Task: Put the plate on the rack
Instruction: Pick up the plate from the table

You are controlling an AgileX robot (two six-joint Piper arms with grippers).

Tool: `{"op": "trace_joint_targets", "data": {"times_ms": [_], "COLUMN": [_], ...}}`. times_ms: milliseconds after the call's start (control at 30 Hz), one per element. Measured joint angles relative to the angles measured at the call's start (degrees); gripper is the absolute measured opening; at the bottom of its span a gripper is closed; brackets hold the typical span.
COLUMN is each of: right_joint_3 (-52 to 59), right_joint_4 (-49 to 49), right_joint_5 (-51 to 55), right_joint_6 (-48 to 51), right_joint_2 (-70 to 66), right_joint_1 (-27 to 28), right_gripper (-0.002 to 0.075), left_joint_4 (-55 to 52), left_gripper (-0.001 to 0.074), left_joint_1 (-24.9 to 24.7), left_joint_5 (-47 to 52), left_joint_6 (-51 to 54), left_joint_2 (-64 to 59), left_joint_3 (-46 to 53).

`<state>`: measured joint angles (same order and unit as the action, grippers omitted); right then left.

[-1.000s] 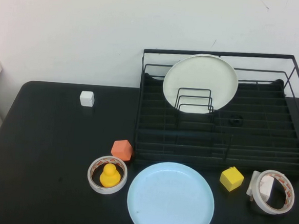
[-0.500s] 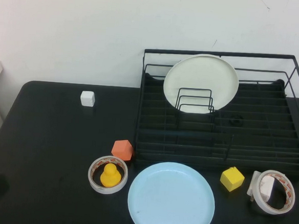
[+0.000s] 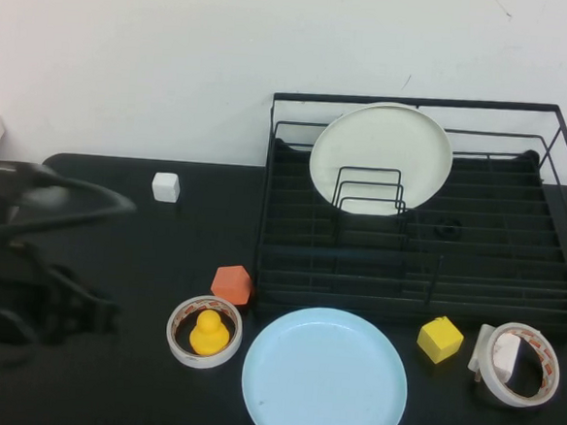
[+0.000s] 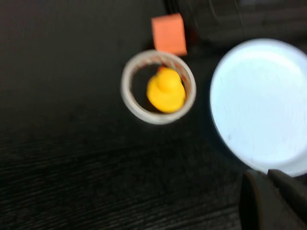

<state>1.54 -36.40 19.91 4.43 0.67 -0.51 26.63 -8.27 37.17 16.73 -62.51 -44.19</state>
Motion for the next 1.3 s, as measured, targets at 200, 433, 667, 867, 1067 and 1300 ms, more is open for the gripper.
{"op": "trace_joint_targets", "data": {"times_ms": [200, 433, 667, 867, 1067, 1300], "right_joint_3": [0.00, 0.00, 0.00, 0.00, 0.00, 0.00], "right_joint_4": [-2.22, -6.43, -7.48, -7.70, -7.74, -7.83], "right_joint_5": [0.09, 0.69, 0.69, 0.69, 0.78, 0.91], "right_joint_6": [3.48, 9.10, 10.70, 10.91, 10.98, 11.12], "right_joint_2": [0.00, 0.00, 0.00, 0.00, 0.00, 0.00], "right_joint_1": [0.00, 0.00, 0.00, 0.00, 0.00, 0.00], "right_gripper": [-0.0002, -0.0002, -0.0002, -0.0002, -0.0002, -0.0002], "left_joint_4": [-7.91, -17.19, -16.41, -10.51, -8.44, -8.45], "left_gripper": [-0.0001, 0.0174, 0.0512, 0.0496, 0.0448, 0.0428], "left_joint_1": [-10.53, -19.58, -22.03, -22.17, -22.17, -22.17], "left_joint_5": [-2.51, -3.10, -2.42, -7.98, -13.47, -18.11], "left_joint_6": [-5.03, -17.23, -26.02, -27.36, -28.98, -31.77], "left_joint_2": [-10.77, -23.18, -36.67, -45.61, -50.87, -53.54], "left_joint_3": [-2.98, -8.88, -15.44, -17.16, -17.35, -17.35]}}
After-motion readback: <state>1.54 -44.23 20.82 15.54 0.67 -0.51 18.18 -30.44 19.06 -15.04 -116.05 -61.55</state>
